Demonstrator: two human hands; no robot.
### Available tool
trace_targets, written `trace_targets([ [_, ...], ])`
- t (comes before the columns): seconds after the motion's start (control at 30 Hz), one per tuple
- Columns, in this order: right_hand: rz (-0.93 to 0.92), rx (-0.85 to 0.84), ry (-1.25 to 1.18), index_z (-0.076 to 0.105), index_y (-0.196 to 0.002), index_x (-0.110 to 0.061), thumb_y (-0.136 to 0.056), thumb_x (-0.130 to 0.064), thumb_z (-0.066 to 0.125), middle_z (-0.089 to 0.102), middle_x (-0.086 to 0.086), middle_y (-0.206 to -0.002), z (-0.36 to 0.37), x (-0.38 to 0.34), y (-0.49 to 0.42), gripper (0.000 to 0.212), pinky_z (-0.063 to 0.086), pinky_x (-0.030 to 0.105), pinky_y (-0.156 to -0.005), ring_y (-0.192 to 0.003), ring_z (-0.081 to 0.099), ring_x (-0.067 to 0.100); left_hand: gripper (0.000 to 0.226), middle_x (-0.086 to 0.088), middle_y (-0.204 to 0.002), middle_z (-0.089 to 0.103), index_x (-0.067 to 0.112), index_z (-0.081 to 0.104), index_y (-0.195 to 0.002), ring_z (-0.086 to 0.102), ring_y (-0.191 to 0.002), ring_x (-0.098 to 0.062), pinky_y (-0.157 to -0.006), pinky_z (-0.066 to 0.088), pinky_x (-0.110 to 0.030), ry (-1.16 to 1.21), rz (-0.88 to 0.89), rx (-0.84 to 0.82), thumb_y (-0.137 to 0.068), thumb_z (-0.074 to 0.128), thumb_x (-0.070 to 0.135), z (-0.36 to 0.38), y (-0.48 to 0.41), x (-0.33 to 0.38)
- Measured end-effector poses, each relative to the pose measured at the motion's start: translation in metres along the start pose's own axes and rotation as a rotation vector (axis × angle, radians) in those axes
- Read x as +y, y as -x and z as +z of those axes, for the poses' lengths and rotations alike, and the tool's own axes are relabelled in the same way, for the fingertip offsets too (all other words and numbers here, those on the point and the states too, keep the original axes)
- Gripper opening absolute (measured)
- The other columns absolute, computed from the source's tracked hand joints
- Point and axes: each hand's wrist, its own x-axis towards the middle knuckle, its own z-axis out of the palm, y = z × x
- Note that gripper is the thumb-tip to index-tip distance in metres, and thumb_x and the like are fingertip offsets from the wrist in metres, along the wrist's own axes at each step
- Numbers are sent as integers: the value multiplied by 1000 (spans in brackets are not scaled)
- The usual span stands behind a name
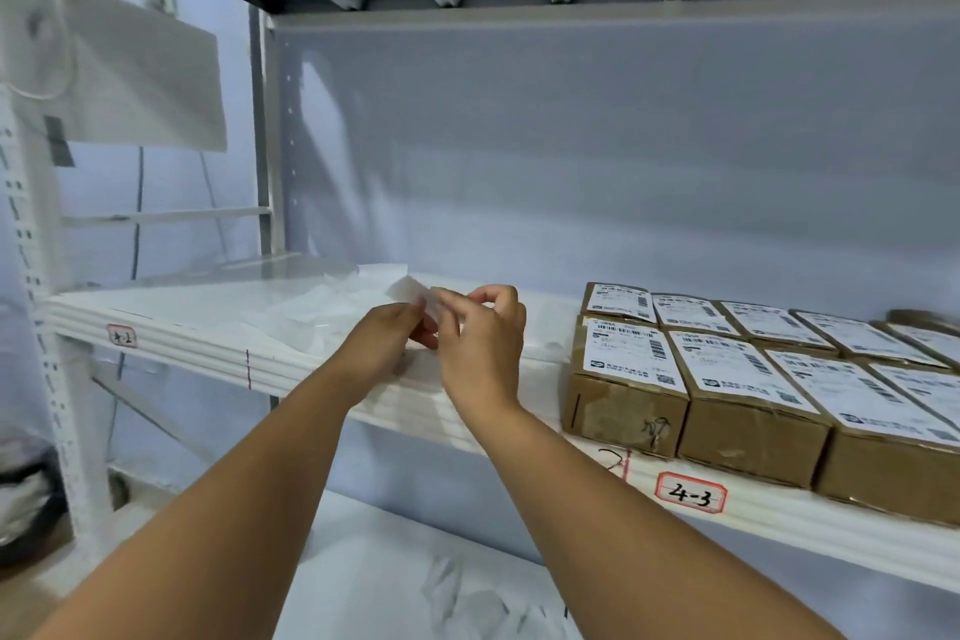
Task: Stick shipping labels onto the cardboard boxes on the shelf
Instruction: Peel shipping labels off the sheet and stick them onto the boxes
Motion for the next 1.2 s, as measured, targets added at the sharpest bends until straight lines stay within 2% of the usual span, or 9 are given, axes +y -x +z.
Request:
trace_targets([
  [0.07,14,-72,13,67,-114,-35,-96,-22,47,37,-10,-103,6,3,-5,30,46,31,-85,-105,47,13,49,4,-78,72,15,65,-87,47,-52,-5,-56,33,-24,112,-11,21,-102,26,41,-6,2,3],
  [0.17,60,-136,45,65,-118,-36,-97,-16,42,43,-7,-119,11,7,-10,37,47,31,-85,-106,54,15,54,-1,-87,75,15,63,-92,44,-60,-11,-62,34,-25,292,-17,46,-98,26,52,-15,2,1],
  [0.27,92,-162,46,61,-126,-28,-97,-10,37,43,-2,-135,10,12,-10,42,41,28,-96,-118,50,16,38,5,-96,74,16,65,-92,44,-63,-10,-63,34,-24,163,0,-72,-96,42,45,-16,6,2],
  [0.37,112,-149,-14,60,-127,-16,-94,-2,36,48,5,-137,9,13,-10,44,35,24,-103,-124,47,17,23,11,-95,73,12,64,-92,43,-64,-8,-59,32,-22,77,22,-148,-92,54,33,-15,8,3],
  [0.47,162,-147,-76,59,-127,-13,-94,-6,40,51,7,-137,8,11,-11,38,35,27,-106,-127,45,19,17,11,-93,71,16,71,-99,40,-62,-5,-61,29,-21,122,50,-144,-91,57,22,-20,9,1],
  [0.57,123,-151,-98,59,-127,-15,-94,-13,48,52,4,-137,7,11,-10,35,30,22,-107,-130,42,16,14,6,-88,73,19,70,-94,38,-54,-4,-60,28,-22,261,60,-72,-90,57,18,-23,9,-2],
  [0.67,122,-150,-133,63,-123,-17,-92,-16,52,50,3,-140,7,10,-9,34,28,21,-110,-133,40,13,15,6,-82,74,18,69,-90,37,-52,-4,-58,30,-20,306,51,-43,-91,55,21,-22,9,-3],
  [1.0,108,-156,-158,66,-119,-15,-92,-12,48,42,2,-147,8,11,-9,33,29,24,-111,-135,38,12,20,8,-75,71,19,67,-80,33,-53,-6,-51,29,-16,198,42,-93,-93,52,14,-19,10,3],
  [1.2,129,-144,-158,65,-119,-14,-91,-12,49,44,2,-145,8,13,-9,32,31,21,-107,-133,39,12,28,3,-79,73,13,71,-93,31,-54,-9,-53,25,-22,193,30,-101,-95,46,22,-19,11,4],
])
